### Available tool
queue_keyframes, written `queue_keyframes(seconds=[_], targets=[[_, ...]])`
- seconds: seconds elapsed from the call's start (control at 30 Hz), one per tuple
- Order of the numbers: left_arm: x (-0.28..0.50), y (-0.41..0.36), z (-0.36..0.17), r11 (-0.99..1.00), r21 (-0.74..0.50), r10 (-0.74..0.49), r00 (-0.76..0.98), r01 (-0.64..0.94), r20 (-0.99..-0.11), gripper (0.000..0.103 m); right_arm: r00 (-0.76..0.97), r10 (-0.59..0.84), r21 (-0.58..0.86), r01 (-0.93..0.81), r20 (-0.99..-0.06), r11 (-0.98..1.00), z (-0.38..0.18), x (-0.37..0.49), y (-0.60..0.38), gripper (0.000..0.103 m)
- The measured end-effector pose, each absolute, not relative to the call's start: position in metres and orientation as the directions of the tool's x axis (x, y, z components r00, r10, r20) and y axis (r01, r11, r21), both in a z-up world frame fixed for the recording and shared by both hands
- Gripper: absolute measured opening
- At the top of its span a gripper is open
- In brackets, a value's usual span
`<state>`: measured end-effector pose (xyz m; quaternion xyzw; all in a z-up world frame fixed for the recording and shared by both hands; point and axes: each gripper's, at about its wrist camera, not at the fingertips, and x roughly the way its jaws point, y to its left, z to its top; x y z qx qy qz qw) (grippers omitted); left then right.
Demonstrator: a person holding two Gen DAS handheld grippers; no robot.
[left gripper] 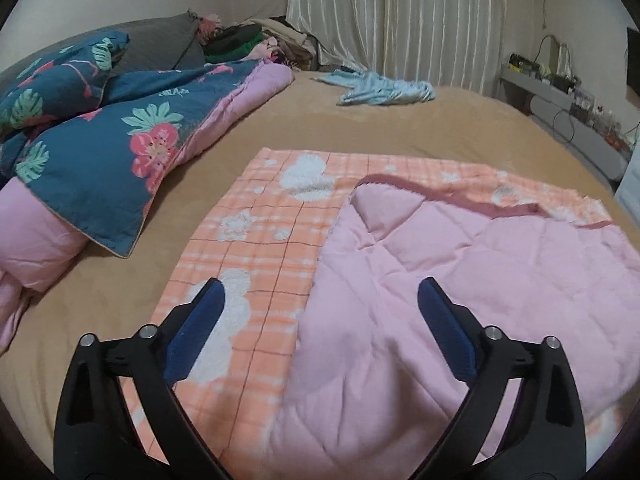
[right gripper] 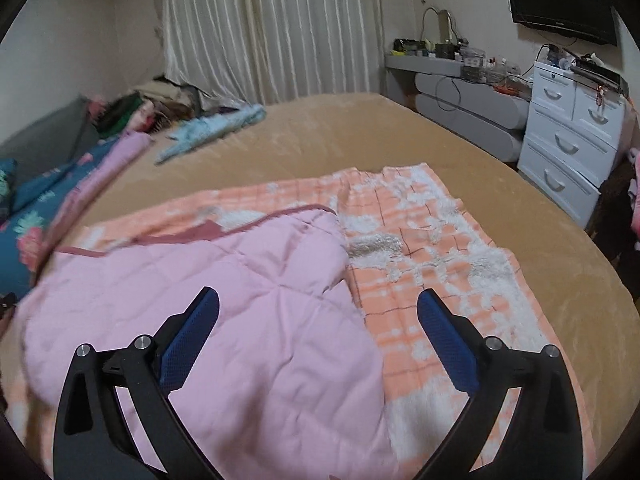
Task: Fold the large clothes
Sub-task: 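Open both tools and pull back from the folded pink jacket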
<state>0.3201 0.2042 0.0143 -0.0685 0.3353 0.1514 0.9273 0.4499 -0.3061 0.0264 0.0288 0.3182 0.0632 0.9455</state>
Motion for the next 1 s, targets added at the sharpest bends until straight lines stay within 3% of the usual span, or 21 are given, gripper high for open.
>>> queue_keyframes(seconds=[0.33,0.73,1.0], targets=[[0.256,0.189,0.046,0.944,-0.078,0.209,0.765,-0.320,-0.610,0.094,0.806,0.206,0.133,-0.159,-0.555,0.978,0.055,0.369,-0.315,0.099],[0.206,0.162,0.047,0.956,-0.049,0.201,0.770,-0.288,-0.606,0.094,0.800,0.216,0.093,-0.198,-0.560,0.976,0.044,0.308,-0.301,0.099],[0.202,0.149,0.026,0.959,-0.055,0.176,0.737,-0.278,-0.652,0.094,0.771,0.204,0.133,-0.154,-0.604,0.979,0.021,0.298,-0.302,0.099]])
